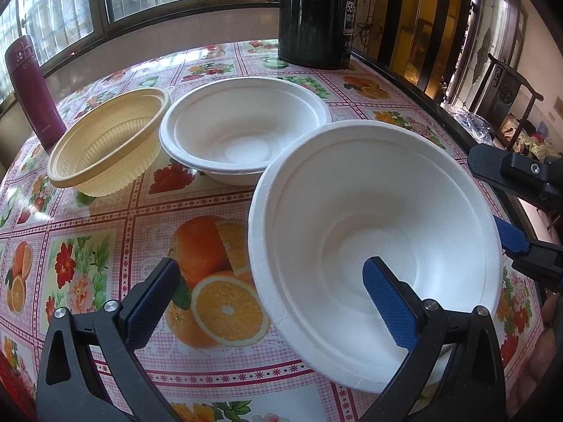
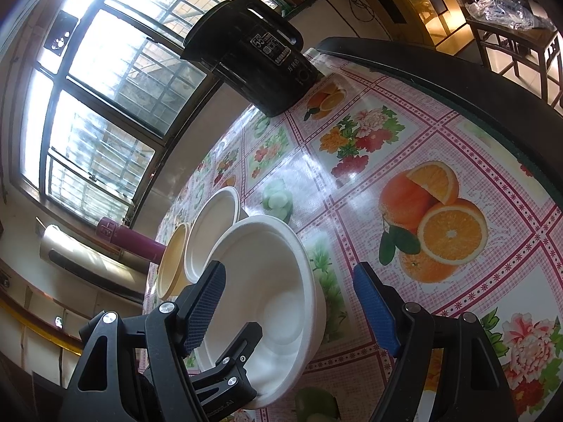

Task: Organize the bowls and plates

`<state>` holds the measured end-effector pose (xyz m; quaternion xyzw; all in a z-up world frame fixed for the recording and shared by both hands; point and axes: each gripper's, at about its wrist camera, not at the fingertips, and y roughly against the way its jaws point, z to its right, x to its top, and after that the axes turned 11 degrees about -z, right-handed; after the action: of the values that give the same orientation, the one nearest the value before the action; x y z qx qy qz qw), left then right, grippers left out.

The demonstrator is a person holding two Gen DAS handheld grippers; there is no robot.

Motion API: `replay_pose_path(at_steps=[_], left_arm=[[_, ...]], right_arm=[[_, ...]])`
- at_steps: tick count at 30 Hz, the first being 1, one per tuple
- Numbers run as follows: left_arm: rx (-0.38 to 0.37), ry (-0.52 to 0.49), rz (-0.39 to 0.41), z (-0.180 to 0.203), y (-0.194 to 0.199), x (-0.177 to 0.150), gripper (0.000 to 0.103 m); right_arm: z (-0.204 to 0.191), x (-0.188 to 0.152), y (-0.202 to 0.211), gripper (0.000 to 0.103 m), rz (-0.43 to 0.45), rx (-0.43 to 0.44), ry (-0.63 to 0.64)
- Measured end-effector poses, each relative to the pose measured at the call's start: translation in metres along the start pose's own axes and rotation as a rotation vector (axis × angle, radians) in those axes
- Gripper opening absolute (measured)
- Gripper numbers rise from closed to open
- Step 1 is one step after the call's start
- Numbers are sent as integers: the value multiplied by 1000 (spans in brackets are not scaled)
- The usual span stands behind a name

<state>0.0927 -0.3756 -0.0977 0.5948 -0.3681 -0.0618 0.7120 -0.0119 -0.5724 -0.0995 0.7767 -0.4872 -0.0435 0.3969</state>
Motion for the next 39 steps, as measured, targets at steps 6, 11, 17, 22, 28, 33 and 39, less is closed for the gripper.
replay_pose_path(at_steps=[6,11,17,22,28,33,39], left_arm=[[-1,2,-13,-2,-4,0,103],[-4,2,-16,-3,-5,0,103],[-11,3,-26,-4,-7,0,103],[-12,4,-24,-5,-7,0,103],[-21,6,-24,-7,-6,0,103],[-26,6,-19,-7,-3,0,103],[-51,13,-21,-8,-1,0,103]], right_arm=[[-2,0,-2,78,-10,-4,9],[-2,0,-3,78,-11,-7,10],[-3,0,-4,78,-10,-15,14],[-4,0,-4,71,-5,-27,23],[-2,1,-4,60,3,-44,24],[-2,2,-4,60,3,-44,26],[-3,2,-4,60,3,-47,33]])
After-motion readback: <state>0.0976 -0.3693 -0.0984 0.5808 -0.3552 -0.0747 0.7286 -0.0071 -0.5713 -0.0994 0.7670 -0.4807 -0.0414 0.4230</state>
